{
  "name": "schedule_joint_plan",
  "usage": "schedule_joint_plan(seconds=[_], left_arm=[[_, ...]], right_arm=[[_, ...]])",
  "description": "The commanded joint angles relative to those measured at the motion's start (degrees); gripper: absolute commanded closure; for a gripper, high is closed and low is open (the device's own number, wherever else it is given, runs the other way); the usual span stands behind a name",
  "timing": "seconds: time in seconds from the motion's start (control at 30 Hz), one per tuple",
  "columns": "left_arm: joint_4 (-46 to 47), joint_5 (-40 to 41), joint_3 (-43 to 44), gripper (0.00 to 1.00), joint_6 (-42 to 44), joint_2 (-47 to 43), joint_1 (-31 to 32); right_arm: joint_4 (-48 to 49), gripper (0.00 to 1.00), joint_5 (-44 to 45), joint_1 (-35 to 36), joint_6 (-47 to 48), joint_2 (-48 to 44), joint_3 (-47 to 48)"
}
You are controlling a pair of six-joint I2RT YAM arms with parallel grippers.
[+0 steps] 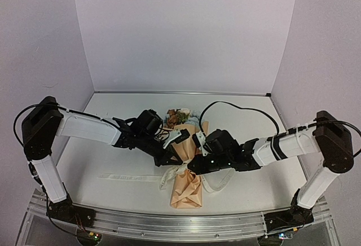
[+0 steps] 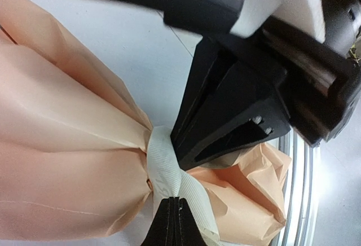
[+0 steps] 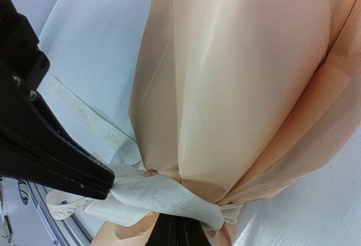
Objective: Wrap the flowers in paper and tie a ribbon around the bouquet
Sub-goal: Cross the ribbon over the folded bouquet.
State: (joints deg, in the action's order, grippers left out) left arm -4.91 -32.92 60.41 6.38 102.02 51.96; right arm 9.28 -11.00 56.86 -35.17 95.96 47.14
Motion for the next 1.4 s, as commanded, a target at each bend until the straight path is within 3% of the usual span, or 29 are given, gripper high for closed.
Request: schedule_joint_plan(seconds=[0.0, 0.23, 0.57, 0.73, 1.37], left_arm=[[3.42, -0.98, -1.9, 1.0, -0.67, -2.6, 0.24], [2.24, 3.09, 2.13, 1.0, -5.76, -1.48, 0.63], [-0.85, 1.5, 1.91, 1.0, -5.83, -3.83, 1.12], [-0.07, -0.24, 0.07, 1.0, -7.77, -4.39, 1.27], [-0.35, 5.07, -1.67, 1.0, -9.57, -6.65, 1.47]], right_arm=[[3.55, 1.0, 1.22, -0.2, 0.44, -2.04, -1.83], [5.54, 1.0, -0.51, -0.3, 2.52, -3.19, -2.92], [19.8, 1.0, -0.68, -0.28, 0.57, 5.38, -2.49], [19.99, 1.0, 0.27, -0.33, 2.82, 4.99, -2.0], [19.97, 1.0, -0.5, -0.28, 7.56, 2.49, -1.5]])
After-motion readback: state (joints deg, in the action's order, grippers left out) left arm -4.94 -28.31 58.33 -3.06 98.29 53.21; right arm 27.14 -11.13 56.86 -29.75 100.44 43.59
